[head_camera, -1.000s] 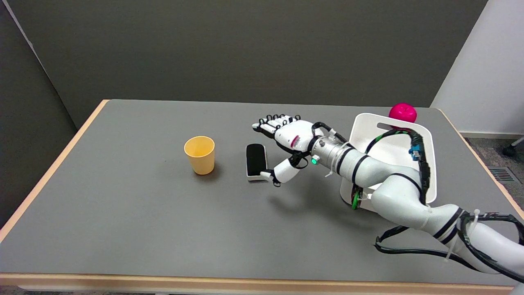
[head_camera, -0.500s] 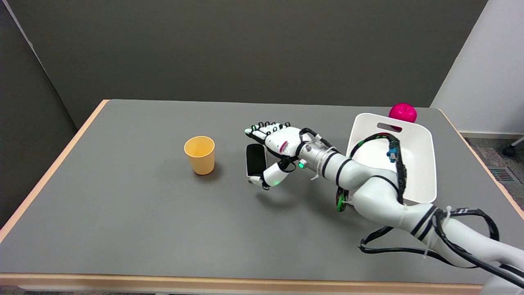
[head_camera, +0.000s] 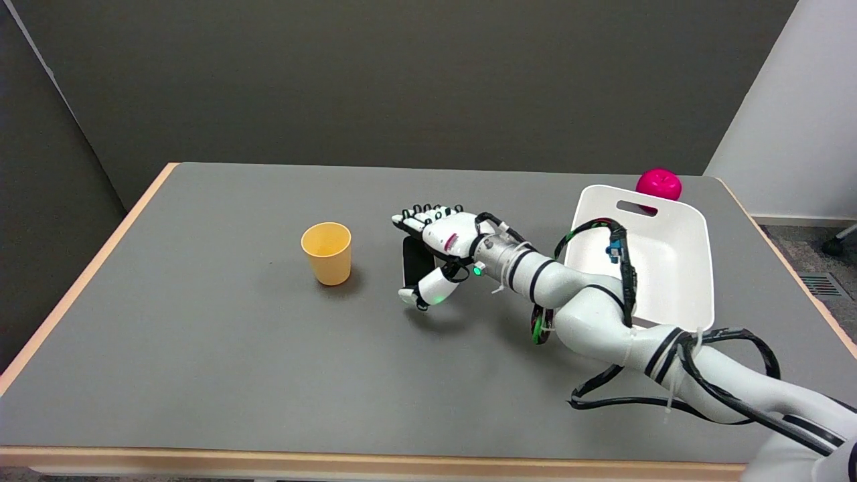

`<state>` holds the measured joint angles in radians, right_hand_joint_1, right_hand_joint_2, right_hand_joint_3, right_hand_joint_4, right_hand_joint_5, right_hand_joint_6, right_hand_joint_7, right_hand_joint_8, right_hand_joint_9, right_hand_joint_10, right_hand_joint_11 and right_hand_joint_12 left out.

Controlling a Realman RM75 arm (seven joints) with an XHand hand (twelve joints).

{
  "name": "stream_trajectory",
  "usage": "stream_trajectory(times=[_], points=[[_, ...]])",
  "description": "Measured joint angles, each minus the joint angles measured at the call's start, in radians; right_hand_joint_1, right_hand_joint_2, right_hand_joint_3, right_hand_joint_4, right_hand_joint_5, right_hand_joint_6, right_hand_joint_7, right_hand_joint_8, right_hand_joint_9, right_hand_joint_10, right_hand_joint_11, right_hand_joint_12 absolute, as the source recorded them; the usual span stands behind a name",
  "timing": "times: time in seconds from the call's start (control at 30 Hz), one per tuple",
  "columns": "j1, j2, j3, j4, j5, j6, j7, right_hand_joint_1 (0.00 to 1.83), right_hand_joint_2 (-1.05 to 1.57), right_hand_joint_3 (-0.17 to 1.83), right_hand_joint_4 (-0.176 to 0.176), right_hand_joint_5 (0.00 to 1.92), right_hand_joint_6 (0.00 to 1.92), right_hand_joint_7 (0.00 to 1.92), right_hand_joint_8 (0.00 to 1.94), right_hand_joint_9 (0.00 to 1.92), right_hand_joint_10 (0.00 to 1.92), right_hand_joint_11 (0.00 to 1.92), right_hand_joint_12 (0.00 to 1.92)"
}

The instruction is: Pick up the blackboard eraser.

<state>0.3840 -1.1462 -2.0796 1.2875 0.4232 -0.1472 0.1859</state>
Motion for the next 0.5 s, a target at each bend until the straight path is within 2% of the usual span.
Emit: stream_trajectory(times=[0.5], points=[[0.012, -0.014, -0.011, -0.111, 0.033, 0.086, 0.017, 0.45, 0.53, 0.85, -0.001, 0.00, 0.10, 0.00, 0.09, 0.00, 0.62, 0.03, 1.27]])
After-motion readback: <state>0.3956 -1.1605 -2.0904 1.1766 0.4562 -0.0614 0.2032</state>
